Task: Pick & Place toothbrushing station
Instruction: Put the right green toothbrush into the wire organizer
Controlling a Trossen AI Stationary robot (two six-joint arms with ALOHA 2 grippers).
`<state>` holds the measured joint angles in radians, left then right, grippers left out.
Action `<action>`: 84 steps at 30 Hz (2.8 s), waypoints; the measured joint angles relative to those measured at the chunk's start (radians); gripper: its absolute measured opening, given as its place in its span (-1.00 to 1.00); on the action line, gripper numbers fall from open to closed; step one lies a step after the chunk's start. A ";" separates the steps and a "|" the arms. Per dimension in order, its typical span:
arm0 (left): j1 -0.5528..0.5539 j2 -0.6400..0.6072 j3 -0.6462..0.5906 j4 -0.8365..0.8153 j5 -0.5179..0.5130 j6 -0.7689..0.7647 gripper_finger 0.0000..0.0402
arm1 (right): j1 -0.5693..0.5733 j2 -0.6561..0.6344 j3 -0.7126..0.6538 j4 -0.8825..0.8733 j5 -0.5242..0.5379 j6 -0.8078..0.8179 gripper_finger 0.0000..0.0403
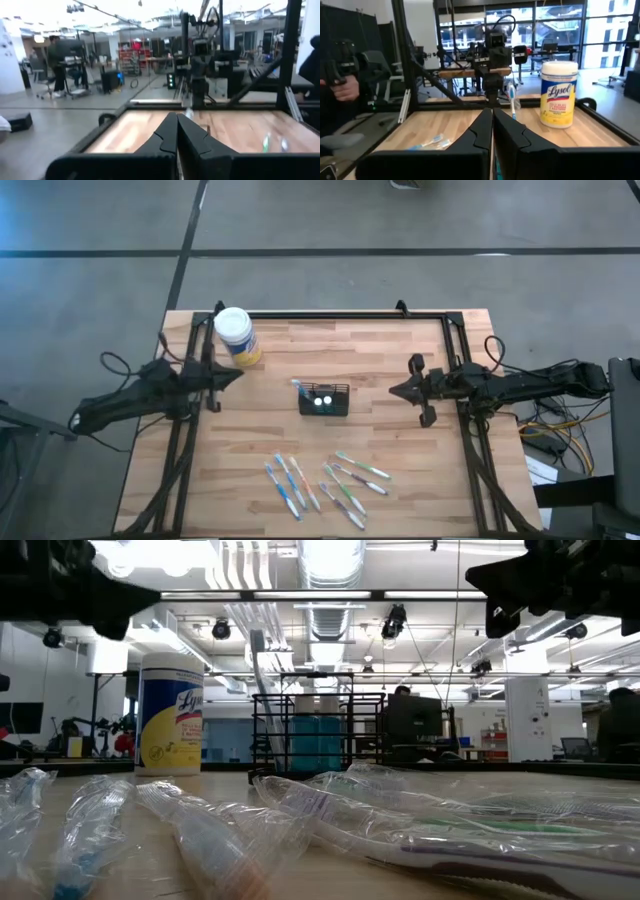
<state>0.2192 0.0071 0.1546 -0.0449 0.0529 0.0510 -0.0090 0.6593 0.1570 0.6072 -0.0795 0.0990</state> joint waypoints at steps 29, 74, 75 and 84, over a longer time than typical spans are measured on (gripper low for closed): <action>0.000 0.002 -0.144 0.054 -0.010 0.000 -0.95 | 0.247 0.313 0.630 -1.161 0.141 0.215 -0.94; 0.000 0.007 -0.146 0.067 -0.007 0.021 -0.95 | 0.470 1.144 0.997 -1.223 0.112 0.554 0.14; 0.000 0.007 -0.146 0.067 -0.007 0.021 -0.95 | 0.474 1.144 0.997 -1.212 0.119 0.558 0.14; 0.000 0.007 -0.146 0.068 -0.008 0.025 -0.96 | 0.503 1.206 0.992 -1.196 0.140 0.643 0.11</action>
<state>0.2195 0.0139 0.0090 0.0227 0.0444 0.0764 0.4941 1.8654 1.1489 -0.5891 0.0608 0.7421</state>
